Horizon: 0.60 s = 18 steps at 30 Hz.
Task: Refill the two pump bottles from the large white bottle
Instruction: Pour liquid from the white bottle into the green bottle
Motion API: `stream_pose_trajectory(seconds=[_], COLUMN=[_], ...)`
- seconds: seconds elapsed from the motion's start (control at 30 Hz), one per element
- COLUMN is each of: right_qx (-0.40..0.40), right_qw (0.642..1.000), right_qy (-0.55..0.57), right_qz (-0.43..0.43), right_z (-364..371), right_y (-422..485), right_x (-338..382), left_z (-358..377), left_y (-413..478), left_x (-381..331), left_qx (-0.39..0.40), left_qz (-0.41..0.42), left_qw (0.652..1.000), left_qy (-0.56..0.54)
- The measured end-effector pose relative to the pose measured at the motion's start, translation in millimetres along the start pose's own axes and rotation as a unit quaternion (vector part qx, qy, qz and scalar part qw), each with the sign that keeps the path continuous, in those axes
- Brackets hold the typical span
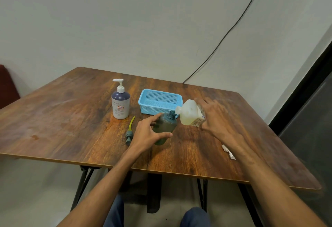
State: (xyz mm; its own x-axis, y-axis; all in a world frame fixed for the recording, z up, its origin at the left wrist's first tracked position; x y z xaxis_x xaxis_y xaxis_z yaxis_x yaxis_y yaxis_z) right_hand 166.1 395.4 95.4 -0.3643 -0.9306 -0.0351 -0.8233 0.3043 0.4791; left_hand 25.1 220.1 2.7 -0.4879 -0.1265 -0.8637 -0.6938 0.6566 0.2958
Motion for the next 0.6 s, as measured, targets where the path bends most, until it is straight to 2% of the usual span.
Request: stream_pose_trajectory(seconds=[0.6], right_qx=[-0.001], right_qw=[1.000], right_qy=[-0.007], right_qz=[-0.007], right_z=[-1.6], right_y=[0.8], right_x=[0.1], left_z=[0.0], left_y=[0.1], left_x=[-1.3], left_qx=[-0.002], left_qz=[0.008], left_qw=[1.000], left_qy=[-0.001])
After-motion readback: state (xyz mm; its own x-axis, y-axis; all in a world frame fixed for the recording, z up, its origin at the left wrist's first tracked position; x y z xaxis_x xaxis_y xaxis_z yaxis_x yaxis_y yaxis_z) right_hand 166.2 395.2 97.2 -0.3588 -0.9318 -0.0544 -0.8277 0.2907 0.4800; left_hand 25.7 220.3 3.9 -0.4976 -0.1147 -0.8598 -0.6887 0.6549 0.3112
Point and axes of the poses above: each hand's wrist, its own y-axis towards the middle knuckle, its own z-axis out of the palm, x = y × z, the point moved 5 cm from there along y, towards the middle knuckle
